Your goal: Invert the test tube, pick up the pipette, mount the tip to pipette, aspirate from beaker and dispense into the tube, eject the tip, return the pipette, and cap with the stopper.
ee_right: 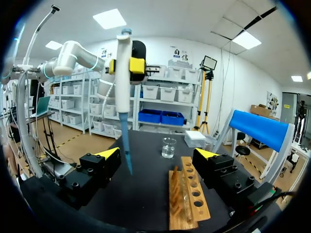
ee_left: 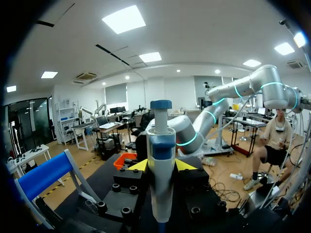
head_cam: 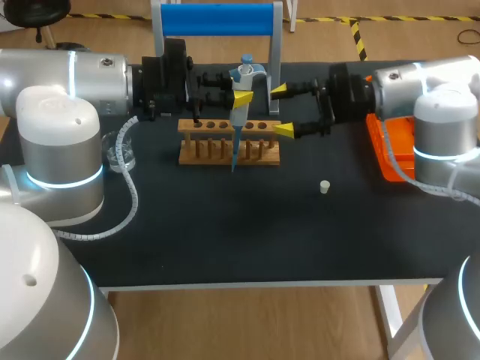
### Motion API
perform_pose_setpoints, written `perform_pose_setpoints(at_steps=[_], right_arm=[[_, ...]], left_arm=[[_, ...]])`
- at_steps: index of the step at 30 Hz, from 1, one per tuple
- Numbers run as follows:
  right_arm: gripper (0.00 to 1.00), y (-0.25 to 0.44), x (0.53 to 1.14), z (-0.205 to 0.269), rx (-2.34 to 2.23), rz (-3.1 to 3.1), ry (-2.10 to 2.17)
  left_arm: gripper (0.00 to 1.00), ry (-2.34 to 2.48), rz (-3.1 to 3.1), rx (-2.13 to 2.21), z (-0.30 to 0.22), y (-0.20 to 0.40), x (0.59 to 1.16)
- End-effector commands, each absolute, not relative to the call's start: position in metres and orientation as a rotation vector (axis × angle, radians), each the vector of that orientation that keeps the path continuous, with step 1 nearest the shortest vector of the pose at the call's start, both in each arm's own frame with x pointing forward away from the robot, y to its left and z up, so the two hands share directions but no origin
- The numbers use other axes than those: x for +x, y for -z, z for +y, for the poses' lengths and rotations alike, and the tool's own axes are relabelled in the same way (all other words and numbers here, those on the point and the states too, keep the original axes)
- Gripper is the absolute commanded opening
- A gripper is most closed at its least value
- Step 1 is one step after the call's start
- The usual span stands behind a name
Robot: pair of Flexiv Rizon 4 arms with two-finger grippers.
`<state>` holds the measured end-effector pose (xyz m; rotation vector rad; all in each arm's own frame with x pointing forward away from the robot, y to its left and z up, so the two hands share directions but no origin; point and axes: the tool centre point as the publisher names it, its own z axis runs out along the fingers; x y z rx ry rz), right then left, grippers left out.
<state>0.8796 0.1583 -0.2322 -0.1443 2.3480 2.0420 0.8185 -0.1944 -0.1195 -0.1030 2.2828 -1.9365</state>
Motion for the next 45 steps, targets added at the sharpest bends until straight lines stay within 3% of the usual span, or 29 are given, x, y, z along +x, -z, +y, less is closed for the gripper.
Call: perform_pose_setpoints(at_steps=[1,20,39,45], right_arm=[[1.0,0.221,0.86,0.154,-0.123,2.316,-2.068],[1.0,0.185,0.811,0.181,-0.107,2.246,-2.207],[1.0,0.18,0.822,0.211,-0.091,2.2,-2.338],[0.92,0.177,0.825,0.219,-0.11,2.193,-2.364]], left_arm=[[0.0,1.934,2.284,-0.105,-0.195,0.119,0.819],[0.0,1.934,2.284,-0.105,-0.195,0.119,0.819],[0.0,1.934,2.284,-0.105,-0.195,0.119,0.819],[0.0,1.934,2.284,-0.105,-0.195,0.119,0.819]])
